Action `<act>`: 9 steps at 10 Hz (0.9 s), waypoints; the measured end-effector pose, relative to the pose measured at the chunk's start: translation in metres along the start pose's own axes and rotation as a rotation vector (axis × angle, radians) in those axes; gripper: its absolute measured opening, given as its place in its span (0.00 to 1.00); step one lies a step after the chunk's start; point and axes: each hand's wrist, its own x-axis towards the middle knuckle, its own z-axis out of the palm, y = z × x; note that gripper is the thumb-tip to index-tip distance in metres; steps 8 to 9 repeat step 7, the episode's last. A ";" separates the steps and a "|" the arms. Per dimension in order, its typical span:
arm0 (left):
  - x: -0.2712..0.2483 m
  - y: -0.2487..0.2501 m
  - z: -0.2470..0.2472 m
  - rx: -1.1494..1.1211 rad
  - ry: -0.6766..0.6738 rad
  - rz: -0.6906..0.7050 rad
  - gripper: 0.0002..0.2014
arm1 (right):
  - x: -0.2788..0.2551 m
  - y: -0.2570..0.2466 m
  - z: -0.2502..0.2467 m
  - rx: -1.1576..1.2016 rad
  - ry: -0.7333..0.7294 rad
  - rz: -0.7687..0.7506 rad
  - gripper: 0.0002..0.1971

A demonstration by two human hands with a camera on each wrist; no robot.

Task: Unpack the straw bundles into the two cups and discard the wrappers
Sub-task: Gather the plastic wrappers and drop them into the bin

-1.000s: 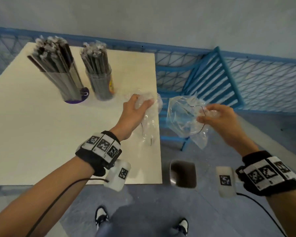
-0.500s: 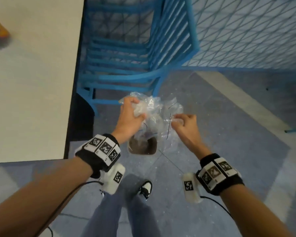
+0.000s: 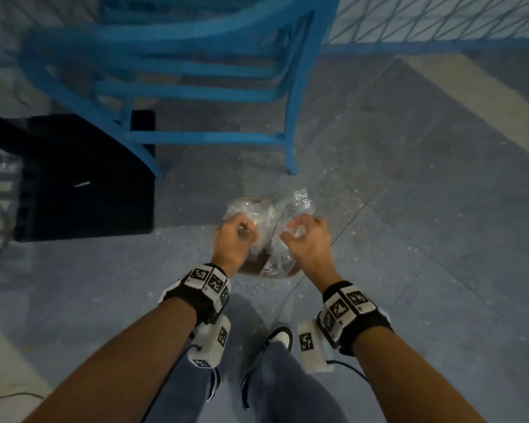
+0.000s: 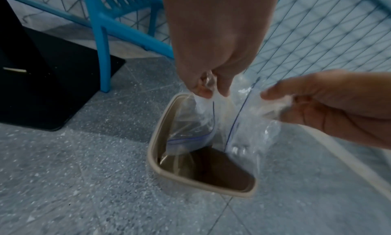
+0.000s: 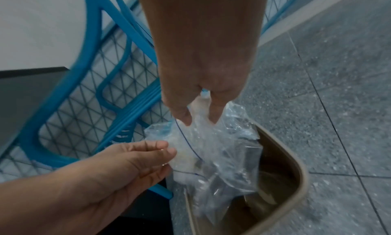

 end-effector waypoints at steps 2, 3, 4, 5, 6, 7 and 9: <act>0.049 -0.081 0.032 0.247 -0.242 -0.106 0.16 | 0.055 0.051 0.068 -0.060 -0.207 0.066 0.19; 0.062 -0.098 0.038 0.362 -0.399 -0.104 0.22 | 0.078 0.063 0.087 -0.186 -0.289 0.037 0.27; 0.068 -0.105 0.040 0.472 -0.483 -0.094 0.27 | 0.092 0.070 0.101 -0.336 -0.411 0.023 0.27; 0.071 -0.106 0.042 0.509 -0.526 -0.087 0.30 | 0.096 0.071 0.104 -0.400 -0.453 0.021 0.28; 0.062 -0.086 0.030 0.519 -0.539 -0.106 0.29 | 0.082 0.059 0.093 -0.407 -0.462 0.034 0.33; 0.051 -0.054 0.010 0.475 -0.491 -0.084 0.22 | 0.068 0.034 0.070 -0.430 -0.387 -0.005 0.25; 0.051 -0.054 0.010 0.475 -0.491 -0.084 0.22 | 0.068 0.034 0.070 -0.430 -0.387 -0.005 0.25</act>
